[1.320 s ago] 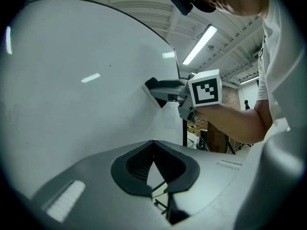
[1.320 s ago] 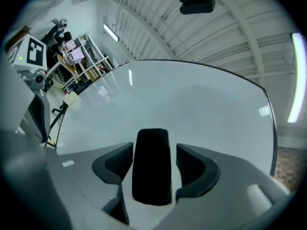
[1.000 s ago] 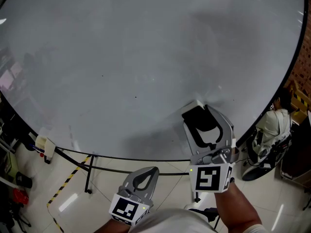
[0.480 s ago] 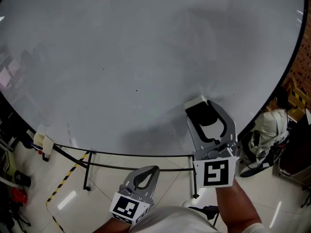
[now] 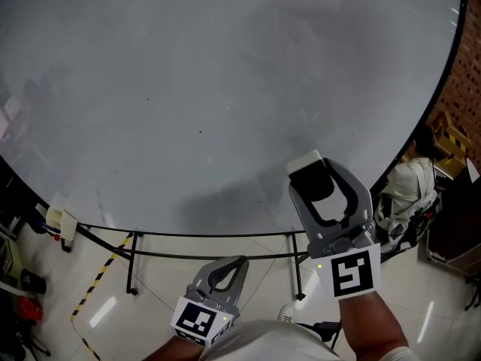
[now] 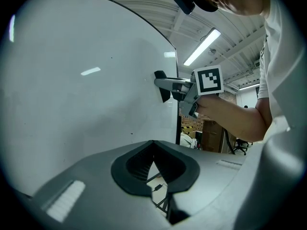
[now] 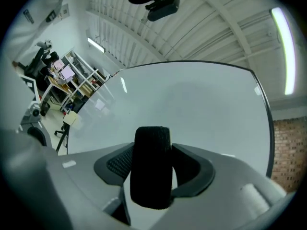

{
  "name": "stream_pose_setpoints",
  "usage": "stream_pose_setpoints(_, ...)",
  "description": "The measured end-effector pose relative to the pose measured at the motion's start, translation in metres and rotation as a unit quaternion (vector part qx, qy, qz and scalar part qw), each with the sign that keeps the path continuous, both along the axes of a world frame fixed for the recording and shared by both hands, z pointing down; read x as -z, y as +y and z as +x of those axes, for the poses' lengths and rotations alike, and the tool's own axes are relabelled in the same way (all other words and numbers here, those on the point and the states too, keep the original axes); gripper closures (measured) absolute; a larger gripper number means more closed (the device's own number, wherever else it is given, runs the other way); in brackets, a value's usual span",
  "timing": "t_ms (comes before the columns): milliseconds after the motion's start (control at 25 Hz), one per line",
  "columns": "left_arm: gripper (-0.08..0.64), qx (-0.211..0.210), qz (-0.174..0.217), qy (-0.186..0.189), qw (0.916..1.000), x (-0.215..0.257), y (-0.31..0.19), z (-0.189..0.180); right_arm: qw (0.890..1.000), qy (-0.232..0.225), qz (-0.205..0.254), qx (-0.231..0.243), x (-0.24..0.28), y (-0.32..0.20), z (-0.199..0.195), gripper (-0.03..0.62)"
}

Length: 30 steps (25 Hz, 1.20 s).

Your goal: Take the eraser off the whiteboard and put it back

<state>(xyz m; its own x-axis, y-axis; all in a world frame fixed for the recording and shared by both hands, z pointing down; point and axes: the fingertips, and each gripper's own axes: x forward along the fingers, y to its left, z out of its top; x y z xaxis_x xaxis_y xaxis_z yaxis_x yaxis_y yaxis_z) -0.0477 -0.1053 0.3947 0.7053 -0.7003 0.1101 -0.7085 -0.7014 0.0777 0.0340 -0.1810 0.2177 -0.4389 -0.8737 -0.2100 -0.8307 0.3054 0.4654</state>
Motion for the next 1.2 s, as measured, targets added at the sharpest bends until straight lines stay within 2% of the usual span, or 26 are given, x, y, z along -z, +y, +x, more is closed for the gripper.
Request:
stream_pose_setpoints(160, 0.545, -0.007, -0.006, 0.006, 0.9999, -0.005, 0.002, 0.006, 0.996, -0.046, -0.048, 0.058, -0.011, 0.011, 0.008, 0.356)
stream_pose_setpoints(320, 0.545, -0.006, -0.009, 0.009, 0.9999, -0.006, -0.001, 0.009, 0.98, -0.13, -0.105, 0.105, -0.035, 0.015, 0.015, 0.356)
stream_pose_setpoints(400, 0.545, -0.005, -0.012, 0.009, 0.9999, -0.006, 0.001, 0.011, 0.975, -0.148, -0.122, 0.114, -0.044, 0.018, 0.016, 0.356)
stream_pose_setpoints(600, 0.545, -0.016, -0.016, 0.016, 0.9996, -0.002, 0.005, 0.023, 0.972, -0.147, -0.126, 0.132, -0.05, 0.032, 0.016, 0.356)
stream_pose_setpoints(800, 0.545, -0.022, -0.017, 0.03, 0.9992, 0.006, 0.003, 0.031, 0.964, -0.154, -0.138, 0.166, -0.065, 0.053, 0.012, 0.356)
stream_pose_setpoints(1040, 0.545, -0.02, -0.01, 0.025, 0.9994, 0.009, 0.003, 0.032, 0.953, -0.18, -0.171, 0.174, -0.092, 0.07, 0.024, 0.356)
stream_pose_setpoints(1200, 0.546, -0.022, -0.011, 0.024, 0.9994, 0.009, 0.005, 0.034, 0.949, -0.182, -0.185, 0.177, -0.104, 0.081, 0.03, 0.356)
